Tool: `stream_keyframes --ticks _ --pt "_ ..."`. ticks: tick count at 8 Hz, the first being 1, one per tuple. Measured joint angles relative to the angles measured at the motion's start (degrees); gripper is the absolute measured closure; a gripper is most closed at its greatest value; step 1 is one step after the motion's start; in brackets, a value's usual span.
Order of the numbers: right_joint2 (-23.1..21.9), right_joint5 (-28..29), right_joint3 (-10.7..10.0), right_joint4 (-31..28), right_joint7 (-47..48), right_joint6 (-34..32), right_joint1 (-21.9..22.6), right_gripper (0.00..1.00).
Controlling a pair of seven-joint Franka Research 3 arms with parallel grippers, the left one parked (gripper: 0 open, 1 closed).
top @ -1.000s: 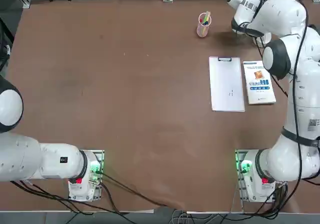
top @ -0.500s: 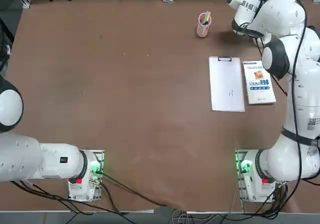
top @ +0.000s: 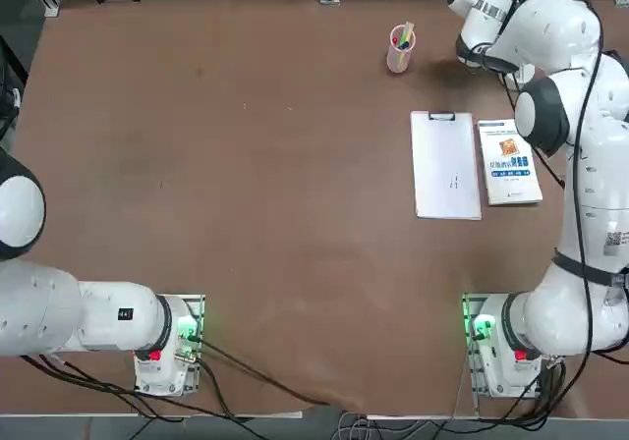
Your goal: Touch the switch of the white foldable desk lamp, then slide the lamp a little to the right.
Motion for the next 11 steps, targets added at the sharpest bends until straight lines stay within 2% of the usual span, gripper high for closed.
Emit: stream_keyframes --ticks 4,7,11 --pt "-0.4 1.4 -0.1 1.4 -1.3 -2.7 -0.6 0.85" --pt "-1.2 7.9 -0.3 1.6 -4.5 -9.0 -3.9 0.85" --pt "-1.2 12.5 -0.4 1.6 -4.7 -13.4 -7.1 0.85"
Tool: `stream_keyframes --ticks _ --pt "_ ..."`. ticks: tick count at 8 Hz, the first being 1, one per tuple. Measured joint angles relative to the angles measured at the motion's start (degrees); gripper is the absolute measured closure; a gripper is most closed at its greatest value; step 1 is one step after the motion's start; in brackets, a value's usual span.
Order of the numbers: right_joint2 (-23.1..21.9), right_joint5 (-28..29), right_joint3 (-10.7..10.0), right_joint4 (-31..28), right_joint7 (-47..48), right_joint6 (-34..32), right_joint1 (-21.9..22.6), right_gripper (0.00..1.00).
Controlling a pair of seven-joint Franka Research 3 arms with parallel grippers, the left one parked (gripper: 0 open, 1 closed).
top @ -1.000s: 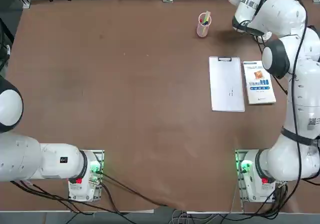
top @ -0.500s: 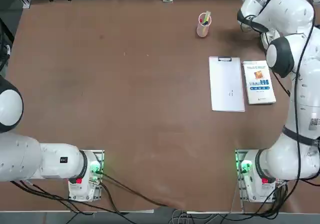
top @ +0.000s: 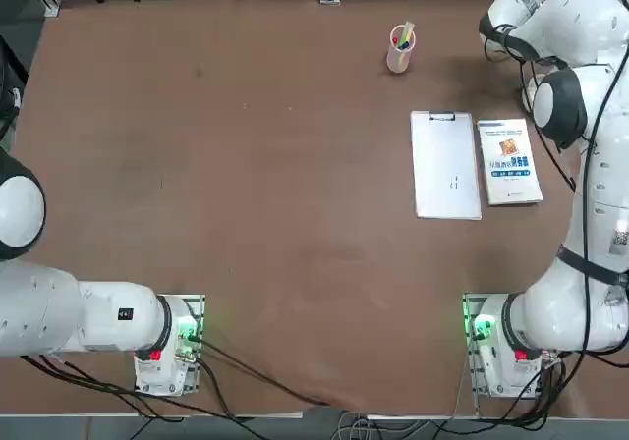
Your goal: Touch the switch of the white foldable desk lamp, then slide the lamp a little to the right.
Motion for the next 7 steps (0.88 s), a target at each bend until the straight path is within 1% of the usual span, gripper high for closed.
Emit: stream_keyframes --ticks 2,7 --pt "0.0 1.4 0.1 0.2 1.6 -2.7 0.1 0.85" --pt "0.1 5.3 0.1 5.0 2.9 -3.7 0.0 0.85"
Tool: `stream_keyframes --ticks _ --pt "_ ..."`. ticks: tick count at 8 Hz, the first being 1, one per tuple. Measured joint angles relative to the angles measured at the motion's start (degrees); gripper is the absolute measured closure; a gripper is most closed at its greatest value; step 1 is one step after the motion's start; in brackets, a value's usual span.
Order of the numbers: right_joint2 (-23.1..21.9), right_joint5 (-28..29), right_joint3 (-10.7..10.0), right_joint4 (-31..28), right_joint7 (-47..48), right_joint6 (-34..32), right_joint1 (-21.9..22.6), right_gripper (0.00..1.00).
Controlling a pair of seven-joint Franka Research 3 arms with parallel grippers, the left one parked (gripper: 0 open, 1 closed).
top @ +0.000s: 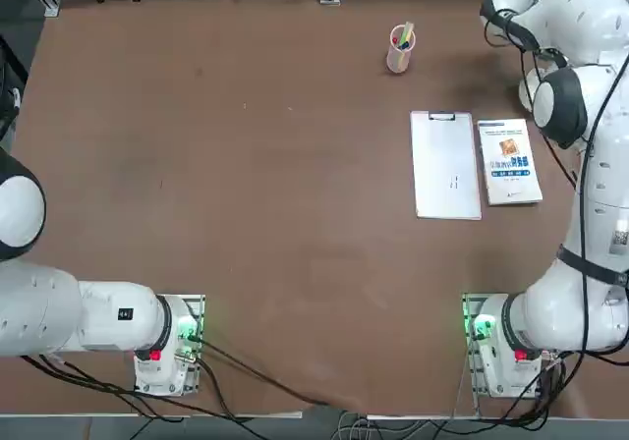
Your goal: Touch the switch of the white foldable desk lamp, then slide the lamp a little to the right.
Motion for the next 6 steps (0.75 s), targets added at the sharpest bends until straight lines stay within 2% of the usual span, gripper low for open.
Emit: stream_keyframes --ticks 6 --pt "1.5 0.2 0.0 0.1 2.6 -0.1 -1.0 0.85"
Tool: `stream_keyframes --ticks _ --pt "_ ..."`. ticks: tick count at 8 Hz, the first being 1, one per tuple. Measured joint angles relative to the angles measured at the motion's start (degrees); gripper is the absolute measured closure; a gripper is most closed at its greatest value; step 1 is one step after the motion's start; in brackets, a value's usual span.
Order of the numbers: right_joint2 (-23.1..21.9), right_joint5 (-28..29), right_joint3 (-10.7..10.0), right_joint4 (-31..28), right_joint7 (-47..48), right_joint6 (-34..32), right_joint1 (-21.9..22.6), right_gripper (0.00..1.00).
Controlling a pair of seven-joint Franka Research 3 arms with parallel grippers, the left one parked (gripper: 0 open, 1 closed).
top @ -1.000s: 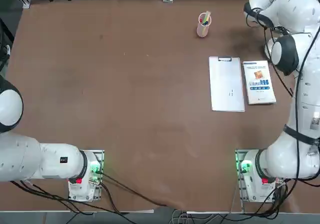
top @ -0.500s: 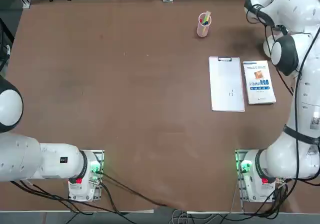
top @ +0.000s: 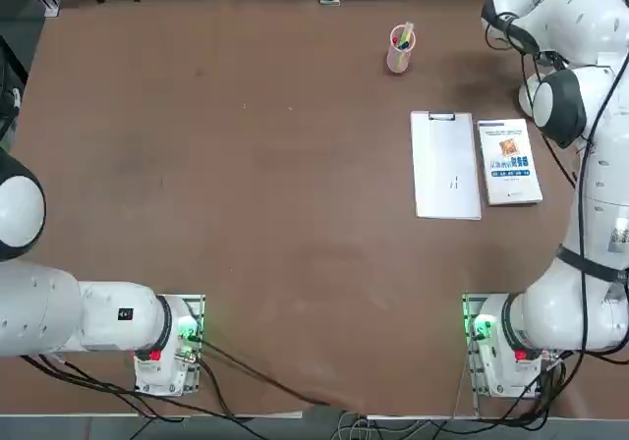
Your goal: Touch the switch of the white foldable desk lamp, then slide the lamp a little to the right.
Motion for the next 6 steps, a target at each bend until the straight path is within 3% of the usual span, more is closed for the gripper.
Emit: stream_keyframes --ticks 4,6 --pt "0.9 0.0 0.0 0.0 1.1 0.1 0.0 0.85" --pt "1.0 -0.1 0.0 0.0 1.1 0.1 0.1 0.78"
